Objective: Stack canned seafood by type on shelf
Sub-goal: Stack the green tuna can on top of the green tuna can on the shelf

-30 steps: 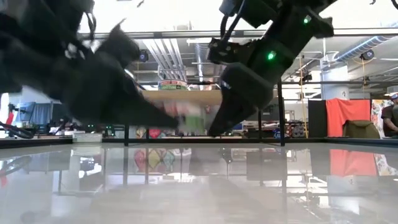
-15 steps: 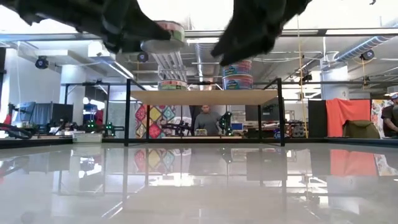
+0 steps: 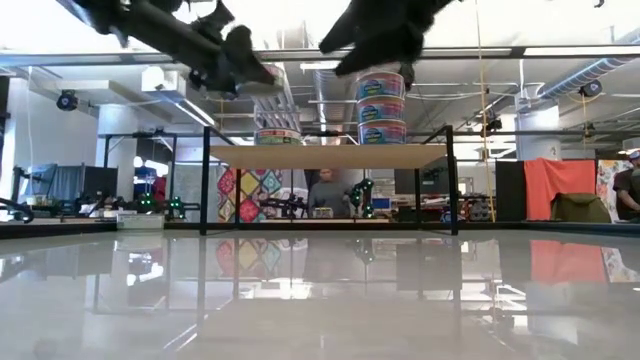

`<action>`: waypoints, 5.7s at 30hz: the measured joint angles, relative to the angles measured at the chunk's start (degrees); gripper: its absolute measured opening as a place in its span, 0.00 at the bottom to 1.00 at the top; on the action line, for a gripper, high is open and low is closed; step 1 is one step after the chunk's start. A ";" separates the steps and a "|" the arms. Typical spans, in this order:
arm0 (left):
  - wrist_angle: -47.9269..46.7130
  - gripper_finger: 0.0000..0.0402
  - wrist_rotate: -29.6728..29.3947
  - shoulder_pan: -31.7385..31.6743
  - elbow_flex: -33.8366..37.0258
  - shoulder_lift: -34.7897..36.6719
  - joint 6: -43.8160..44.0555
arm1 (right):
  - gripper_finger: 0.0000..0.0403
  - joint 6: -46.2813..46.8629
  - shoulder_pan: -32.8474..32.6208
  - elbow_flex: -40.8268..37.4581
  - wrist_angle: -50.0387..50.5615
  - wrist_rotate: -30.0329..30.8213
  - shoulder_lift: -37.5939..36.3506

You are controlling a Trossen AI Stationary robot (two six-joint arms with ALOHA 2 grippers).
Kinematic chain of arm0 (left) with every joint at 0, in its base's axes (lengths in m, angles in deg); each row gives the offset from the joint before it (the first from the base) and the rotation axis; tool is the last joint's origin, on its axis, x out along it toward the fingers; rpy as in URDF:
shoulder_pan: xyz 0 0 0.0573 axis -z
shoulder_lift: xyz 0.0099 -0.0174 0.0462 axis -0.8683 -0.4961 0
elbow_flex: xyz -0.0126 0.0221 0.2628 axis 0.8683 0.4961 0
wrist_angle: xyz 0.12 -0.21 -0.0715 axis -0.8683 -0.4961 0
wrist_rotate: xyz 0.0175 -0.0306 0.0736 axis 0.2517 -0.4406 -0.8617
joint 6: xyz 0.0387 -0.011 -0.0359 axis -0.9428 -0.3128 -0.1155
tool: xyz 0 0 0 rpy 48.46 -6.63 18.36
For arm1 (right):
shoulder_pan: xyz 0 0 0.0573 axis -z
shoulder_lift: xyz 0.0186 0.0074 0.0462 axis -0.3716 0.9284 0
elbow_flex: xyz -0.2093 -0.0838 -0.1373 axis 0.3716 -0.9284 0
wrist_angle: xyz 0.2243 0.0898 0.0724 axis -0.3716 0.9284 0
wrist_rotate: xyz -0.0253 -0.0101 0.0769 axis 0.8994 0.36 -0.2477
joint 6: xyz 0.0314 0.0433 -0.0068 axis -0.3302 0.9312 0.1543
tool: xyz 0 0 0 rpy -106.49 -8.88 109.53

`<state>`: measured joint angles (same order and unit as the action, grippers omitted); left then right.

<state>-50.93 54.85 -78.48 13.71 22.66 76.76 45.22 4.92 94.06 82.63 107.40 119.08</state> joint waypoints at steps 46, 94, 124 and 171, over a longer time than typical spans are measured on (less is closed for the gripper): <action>-11.19 0.99 13.34 -18.27 -19.71 -24.94 2.26 | 0.64 -30.30 42.01 67.57 33.84 -17.44 31.34; -8.88 0.99 16.83 -18.58 -19.69 -25.01 2.22 | 0.31 -27.75 45.32 67.49 30.01 -30.43 36.24; -6.78 1.00 17.06 -20.49 -17.30 -25.03 1.14 | 0.07 -27.75 45.72 61.56 26.46 -30.97 36.11; -1.42 1.00 18.62 -21.31 -11.18 -20.71 -2.66 | 0.07 -27.75 46.16 61.52 27.25 -29.58 36.20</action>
<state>-52.35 73.47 -99.79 2.53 1.95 74.10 17.47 51.07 155.57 109.88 77.83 155.28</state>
